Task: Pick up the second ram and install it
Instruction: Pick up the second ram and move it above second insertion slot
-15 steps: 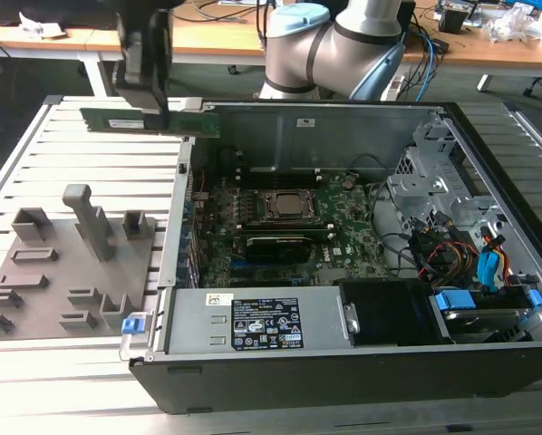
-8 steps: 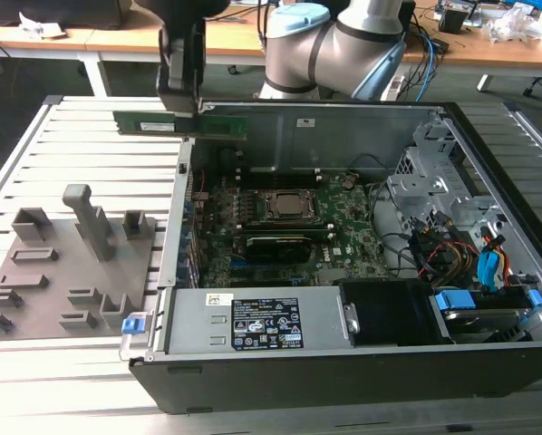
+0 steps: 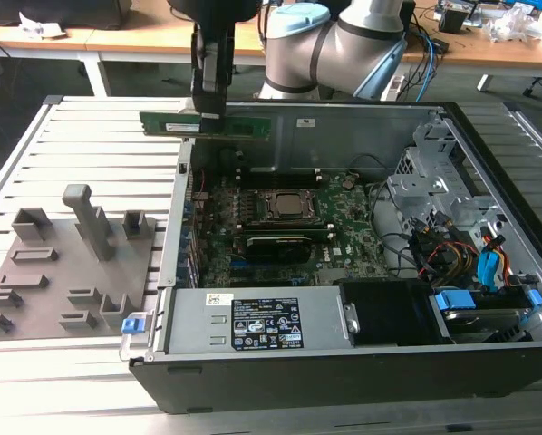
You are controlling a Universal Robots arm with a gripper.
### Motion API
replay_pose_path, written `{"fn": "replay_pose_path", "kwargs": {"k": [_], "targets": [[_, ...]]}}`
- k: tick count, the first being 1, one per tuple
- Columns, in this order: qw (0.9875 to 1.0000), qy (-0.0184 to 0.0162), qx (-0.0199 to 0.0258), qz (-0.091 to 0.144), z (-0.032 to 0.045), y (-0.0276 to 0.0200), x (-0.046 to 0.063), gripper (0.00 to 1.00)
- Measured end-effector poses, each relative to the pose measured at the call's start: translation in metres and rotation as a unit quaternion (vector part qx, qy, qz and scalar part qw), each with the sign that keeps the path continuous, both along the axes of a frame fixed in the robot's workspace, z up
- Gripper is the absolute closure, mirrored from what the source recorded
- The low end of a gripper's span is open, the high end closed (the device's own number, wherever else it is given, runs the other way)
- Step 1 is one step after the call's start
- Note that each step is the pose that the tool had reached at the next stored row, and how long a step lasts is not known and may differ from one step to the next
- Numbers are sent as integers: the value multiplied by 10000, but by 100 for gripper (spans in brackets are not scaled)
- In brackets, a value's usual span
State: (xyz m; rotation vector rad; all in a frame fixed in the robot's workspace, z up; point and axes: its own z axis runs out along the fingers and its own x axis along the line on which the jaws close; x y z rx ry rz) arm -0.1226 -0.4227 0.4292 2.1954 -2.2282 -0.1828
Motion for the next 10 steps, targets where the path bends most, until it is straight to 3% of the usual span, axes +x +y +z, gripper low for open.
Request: {"fn": "replay_pose_path", "kwargs": {"k": [3,8,10], "targets": [[10000,0,0,1,-13,25,79,86],[10000,4,0,1,-43,145,315,86],[10000,4,0,0,-48,169,359,86]]}}
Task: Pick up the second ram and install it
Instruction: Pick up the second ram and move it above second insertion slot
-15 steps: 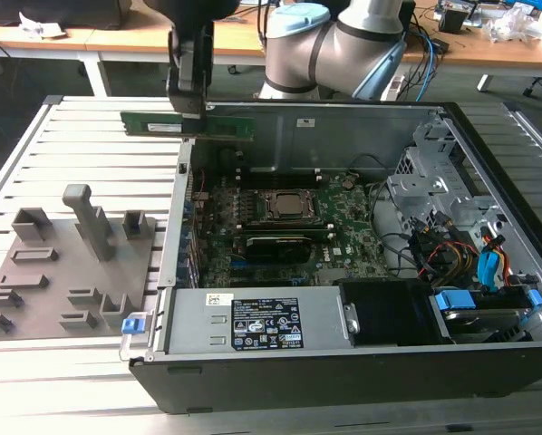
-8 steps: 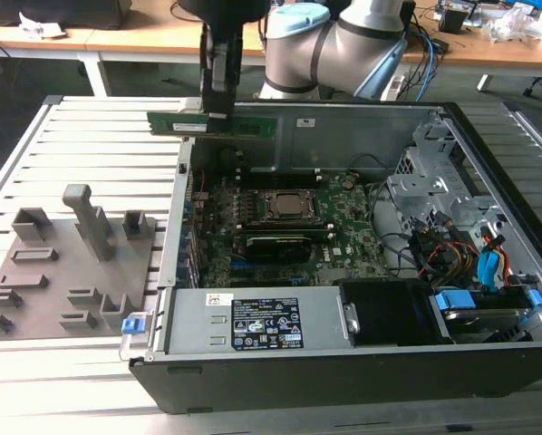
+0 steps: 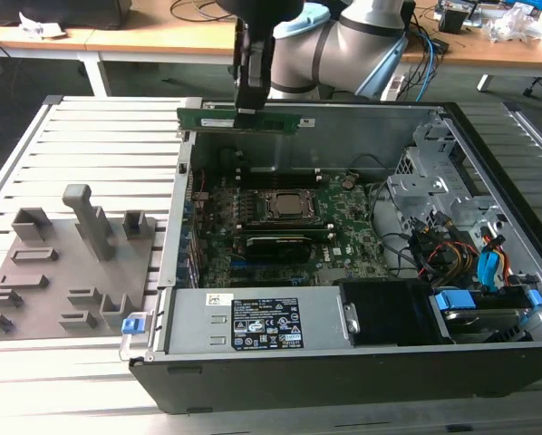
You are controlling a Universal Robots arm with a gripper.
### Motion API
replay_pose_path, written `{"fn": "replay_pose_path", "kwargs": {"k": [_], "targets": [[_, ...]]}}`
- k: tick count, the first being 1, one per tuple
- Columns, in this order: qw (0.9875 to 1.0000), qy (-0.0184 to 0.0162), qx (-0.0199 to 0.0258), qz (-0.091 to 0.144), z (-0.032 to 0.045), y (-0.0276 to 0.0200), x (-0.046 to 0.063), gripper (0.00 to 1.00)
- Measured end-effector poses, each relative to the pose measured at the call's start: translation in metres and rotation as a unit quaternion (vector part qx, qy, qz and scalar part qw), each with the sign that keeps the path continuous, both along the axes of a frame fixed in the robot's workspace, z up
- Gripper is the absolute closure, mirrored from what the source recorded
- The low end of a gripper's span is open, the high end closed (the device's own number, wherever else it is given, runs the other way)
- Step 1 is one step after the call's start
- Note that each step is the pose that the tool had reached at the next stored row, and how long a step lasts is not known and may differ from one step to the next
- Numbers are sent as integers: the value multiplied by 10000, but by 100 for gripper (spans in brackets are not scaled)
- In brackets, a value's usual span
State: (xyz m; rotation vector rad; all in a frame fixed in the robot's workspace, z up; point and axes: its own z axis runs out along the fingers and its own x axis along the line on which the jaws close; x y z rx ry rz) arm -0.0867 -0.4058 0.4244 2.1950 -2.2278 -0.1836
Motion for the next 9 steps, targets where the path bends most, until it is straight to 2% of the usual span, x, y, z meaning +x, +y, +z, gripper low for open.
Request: {"fn": "replay_pose_path", "kwargs": {"k": [3,5,9], "targets": [[10000,1,0,0,-12,33,83,86],[10000,7,0,0,-34,80,198,86],[10000,14,0,0,-74,130,340,86]]}}
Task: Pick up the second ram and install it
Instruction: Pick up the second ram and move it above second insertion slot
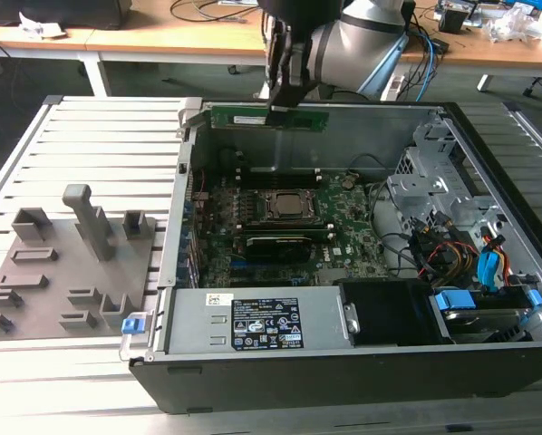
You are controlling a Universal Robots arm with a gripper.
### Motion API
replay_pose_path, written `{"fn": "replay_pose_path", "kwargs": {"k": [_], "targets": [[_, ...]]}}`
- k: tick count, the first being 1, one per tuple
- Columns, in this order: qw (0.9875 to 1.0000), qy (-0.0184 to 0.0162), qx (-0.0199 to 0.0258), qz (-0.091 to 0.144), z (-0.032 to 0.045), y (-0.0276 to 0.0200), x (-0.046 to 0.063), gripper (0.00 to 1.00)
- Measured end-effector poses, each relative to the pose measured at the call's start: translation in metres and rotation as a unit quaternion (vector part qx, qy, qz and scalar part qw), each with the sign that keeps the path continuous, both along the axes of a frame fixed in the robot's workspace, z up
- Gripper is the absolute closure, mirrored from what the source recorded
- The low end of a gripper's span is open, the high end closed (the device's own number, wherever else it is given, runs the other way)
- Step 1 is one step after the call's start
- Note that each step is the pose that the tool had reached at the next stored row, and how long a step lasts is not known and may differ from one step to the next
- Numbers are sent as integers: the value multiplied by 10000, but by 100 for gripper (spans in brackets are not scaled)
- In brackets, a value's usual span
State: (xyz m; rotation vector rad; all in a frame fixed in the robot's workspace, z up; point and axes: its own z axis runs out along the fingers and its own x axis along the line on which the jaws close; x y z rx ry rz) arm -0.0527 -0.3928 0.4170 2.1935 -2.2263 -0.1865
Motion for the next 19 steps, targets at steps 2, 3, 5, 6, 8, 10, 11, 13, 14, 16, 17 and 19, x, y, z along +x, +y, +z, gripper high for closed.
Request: {"fn": "replay_pose_path", "kwargs": {"k": [2,3,5,6,8,10,11,13,14,16,17,19], "targets": [[10000,2,0,0,-21,11,52,86],[10000,4,0,0,-37,21,108,86],[10000,6,0,0,-55,29,171,86],[10000,7,0,0,-67,34,201,86],[10000,11,0,0,-116,44,278,86],[10000,16,-1,0,-173,52,338,86],[10000,16,0,0,-206,53,350,86],[10000,16,0,0,-267,53,355,86],[10000,16,-1,0,-309,53,368,86],[10000,18,0,0,-353,53,413,86],[10000,18,-1,0,-365,53,438,86],[10000,18,-1,-1,-368,53,450,86]]}}
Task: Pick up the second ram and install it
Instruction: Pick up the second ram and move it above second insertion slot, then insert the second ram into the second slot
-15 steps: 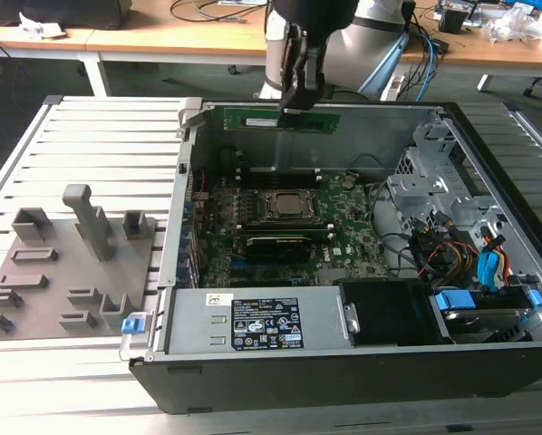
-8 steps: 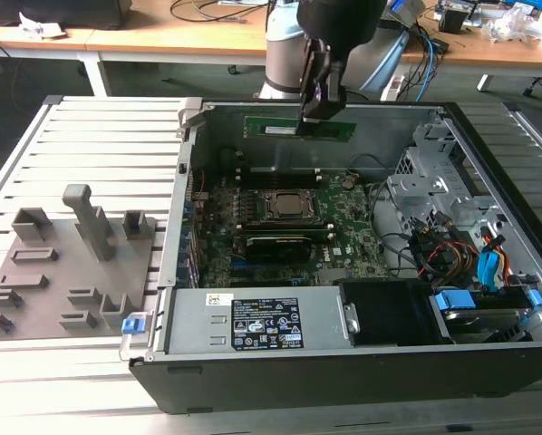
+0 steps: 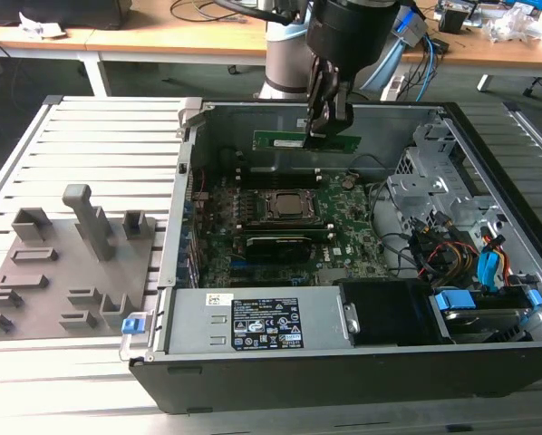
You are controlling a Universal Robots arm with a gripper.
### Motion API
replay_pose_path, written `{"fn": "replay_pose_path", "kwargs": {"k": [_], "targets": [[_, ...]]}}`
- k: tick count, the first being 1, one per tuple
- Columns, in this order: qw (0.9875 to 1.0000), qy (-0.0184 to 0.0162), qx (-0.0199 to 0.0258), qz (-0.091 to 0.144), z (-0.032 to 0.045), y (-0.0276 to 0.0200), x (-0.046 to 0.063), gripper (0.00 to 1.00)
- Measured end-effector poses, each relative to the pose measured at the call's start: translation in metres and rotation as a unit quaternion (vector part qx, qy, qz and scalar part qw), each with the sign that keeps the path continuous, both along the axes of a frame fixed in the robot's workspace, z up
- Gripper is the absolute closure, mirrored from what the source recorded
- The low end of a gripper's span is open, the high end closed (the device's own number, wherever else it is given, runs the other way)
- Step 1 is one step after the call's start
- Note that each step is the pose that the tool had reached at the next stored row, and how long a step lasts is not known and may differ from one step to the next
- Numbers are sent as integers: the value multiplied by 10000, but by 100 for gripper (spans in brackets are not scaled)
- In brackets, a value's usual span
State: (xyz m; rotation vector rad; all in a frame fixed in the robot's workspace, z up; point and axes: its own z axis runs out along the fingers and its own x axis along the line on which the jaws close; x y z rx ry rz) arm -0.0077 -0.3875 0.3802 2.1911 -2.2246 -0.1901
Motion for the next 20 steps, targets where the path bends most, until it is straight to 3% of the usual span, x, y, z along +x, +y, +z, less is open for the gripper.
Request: {"fn": "replay_pose_path", "kwargs": {"k": [12,20], "targets": [[10000,0,0,1,0,0,2,86],[10000,0,1,1,-127,0,2,86]]}}
